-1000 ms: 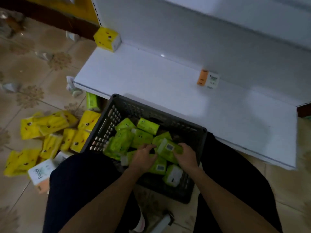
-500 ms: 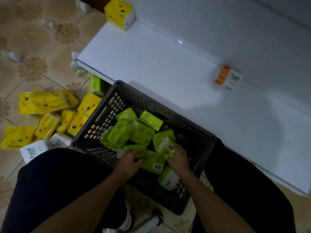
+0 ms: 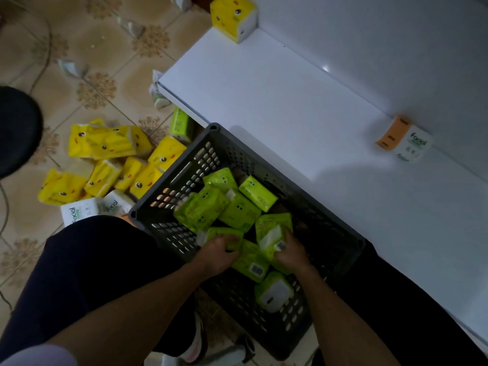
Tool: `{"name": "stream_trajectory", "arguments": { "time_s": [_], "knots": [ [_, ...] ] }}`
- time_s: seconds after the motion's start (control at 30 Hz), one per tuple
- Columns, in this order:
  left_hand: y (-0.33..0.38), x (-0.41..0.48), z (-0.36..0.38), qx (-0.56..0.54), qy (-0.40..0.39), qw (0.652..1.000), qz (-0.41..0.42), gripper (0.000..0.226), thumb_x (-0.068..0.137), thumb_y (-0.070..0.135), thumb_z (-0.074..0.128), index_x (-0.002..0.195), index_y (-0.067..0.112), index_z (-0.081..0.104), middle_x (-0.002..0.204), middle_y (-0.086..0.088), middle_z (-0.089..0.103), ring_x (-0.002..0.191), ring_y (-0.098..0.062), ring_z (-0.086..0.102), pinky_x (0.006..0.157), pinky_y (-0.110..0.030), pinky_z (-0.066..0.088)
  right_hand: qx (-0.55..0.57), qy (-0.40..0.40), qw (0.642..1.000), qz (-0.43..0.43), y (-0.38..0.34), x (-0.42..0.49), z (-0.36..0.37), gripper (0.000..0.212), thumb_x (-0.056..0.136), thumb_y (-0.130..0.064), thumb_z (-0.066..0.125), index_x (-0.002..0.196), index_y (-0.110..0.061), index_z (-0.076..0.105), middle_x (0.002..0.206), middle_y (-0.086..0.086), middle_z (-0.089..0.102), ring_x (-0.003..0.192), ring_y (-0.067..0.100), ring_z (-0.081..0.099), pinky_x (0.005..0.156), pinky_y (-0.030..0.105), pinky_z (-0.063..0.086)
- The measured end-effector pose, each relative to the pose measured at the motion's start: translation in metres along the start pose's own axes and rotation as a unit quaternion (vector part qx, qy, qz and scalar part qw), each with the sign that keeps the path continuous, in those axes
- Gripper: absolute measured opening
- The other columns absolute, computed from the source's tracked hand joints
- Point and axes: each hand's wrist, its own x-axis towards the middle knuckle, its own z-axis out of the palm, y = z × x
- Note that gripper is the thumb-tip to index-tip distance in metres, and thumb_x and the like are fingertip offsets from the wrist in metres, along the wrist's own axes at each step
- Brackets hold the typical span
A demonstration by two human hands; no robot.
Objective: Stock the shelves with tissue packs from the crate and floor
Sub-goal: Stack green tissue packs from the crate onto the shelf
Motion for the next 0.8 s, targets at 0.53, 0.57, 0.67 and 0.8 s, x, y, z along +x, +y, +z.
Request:
{"name": "stream_trajectory", "arguments": {
  "time_s": [0.53,0.57,0.67,0.8],
  "knots": [
    [0.003,-0.007,0.071,-0.144,-0.081,0.983,-0.075,0.045,0.087,0.026,0.06,0.128,0.01,0.049,0.127,-0.012,0.056,0.116,-0.025,0.054,0.089,-0.023,0.042,-0.038,0.03,0.998,0.039,0.037,-0.015,0.015,0.064,0.071,-0.037,0.054,0.131,-0.016,0.047,0.143,0.019,0.029,0.131,0.036,0.029,0.111,0.031,0.027],
    [0.003,-0.007,0.078,-0.138,-0.093,0.983,-0.073,0.045,0.088,0.027,0.058,0.13,0.011,0.048,0.127,-0.011,0.055,0.116,-0.025,0.054,0.085,-0.022,0.043,-0.047,0.024,0.998,0.046,0.037,-0.013,0.015,0.061,0.075,-0.034,0.057,0.132,-0.016,0.045,0.144,0.02,0.024,0.133,0.037,0.026,0.112,0.034,0.025],
    [0.007,-0.004,0.09,-0.158,-0.104,0.978,-0.092,0.046,0.09,0.019,0.057,0.134,0.015,0.044,0.126,-0.016,0.055,0.113,-0.027,0.055,0.081,-0.023,0.044,-0.002,-0.007,0.999,0.053,0.04,-0.002,0.011,0.043,0.08,-0.012,0.061,0.12,-0.009,0.046,0.137,0.021,0.037,0.124,0.034,0.042,0.105,0.037,0.037],
    [0.004,0.0,0.101,-0.269,-0.099,0.952,-0.109,0.047,0.088,0.001,0.056,0.133,0.008,0.043,0.127,-0.015,0.05,0.105,-0.016,0.049,0.066,-0.007,0.044,0.033,0.004,0.999,0.021,0.041,-0.003,0.016,0.05,0.07,-0.005,0.061,0.119,-0.014,0.053,0.121,0.015,0.051,0.113,0.032,0.052,0.094,0.034,0.045]
  ]
}}
